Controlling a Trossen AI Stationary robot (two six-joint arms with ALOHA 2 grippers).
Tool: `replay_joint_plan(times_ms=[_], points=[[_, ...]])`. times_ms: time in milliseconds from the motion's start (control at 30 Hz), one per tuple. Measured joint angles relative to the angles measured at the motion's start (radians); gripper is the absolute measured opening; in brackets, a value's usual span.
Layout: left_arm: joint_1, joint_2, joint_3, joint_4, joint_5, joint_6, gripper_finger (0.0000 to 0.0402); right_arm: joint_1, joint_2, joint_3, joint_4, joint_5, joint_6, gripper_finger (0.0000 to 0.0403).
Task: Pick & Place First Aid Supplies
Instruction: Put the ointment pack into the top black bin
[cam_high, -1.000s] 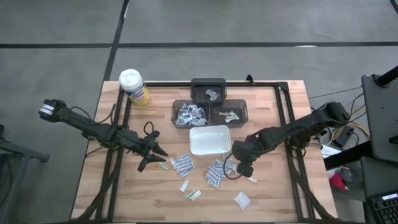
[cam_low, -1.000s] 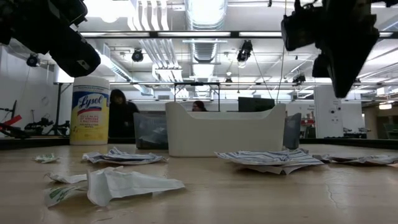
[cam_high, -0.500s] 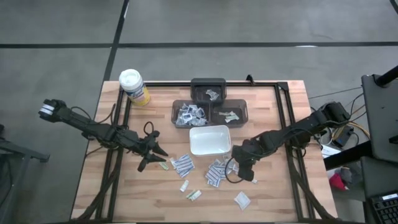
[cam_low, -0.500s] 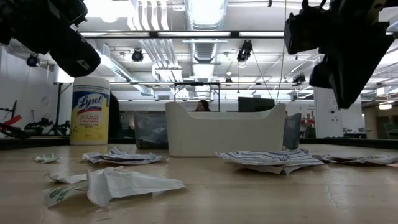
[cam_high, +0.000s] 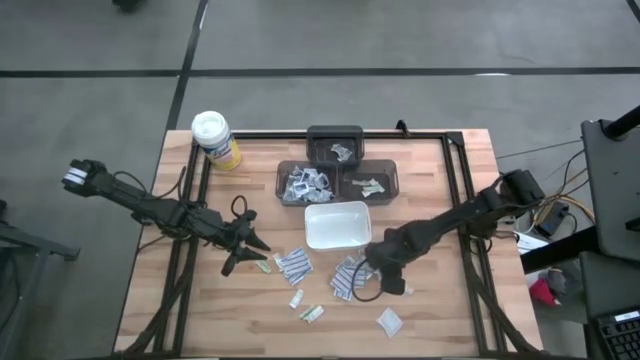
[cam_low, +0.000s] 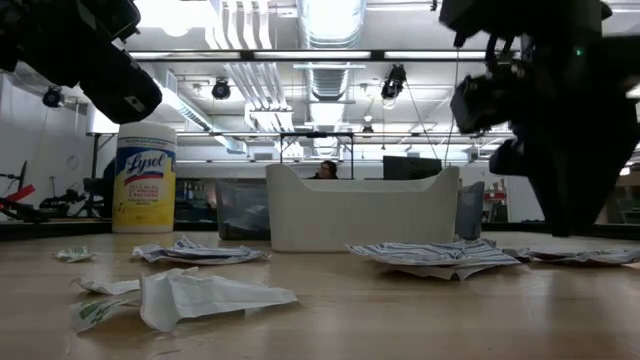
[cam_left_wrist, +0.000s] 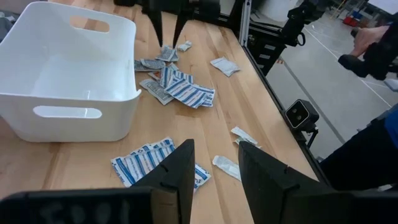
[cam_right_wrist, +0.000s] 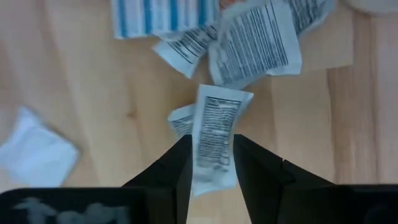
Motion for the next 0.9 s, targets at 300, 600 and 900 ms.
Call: replay_joint_plan(times_ms=[300, 600, 900], points=[[0.000, 0.000, 0.000, 0.001, 0.000, -0.002, 0.0117, 0.000, 0.070, 0.012, 0.012, 0.031, 0.003, 0.0101], [0.000, 0.000, 0.000, 0.001, 0.000, -0.002, 0.0117, 0.000, 0.070, 0.012, 0.013, 0.076, 0.004, 0.0090], [0.000, 0.000, 0.000, 0.001, 0.000, -0.003, 0.0117, -0.001, 0.070, 0.011, 0.013, 0.105, 0.008, 0.0062]])
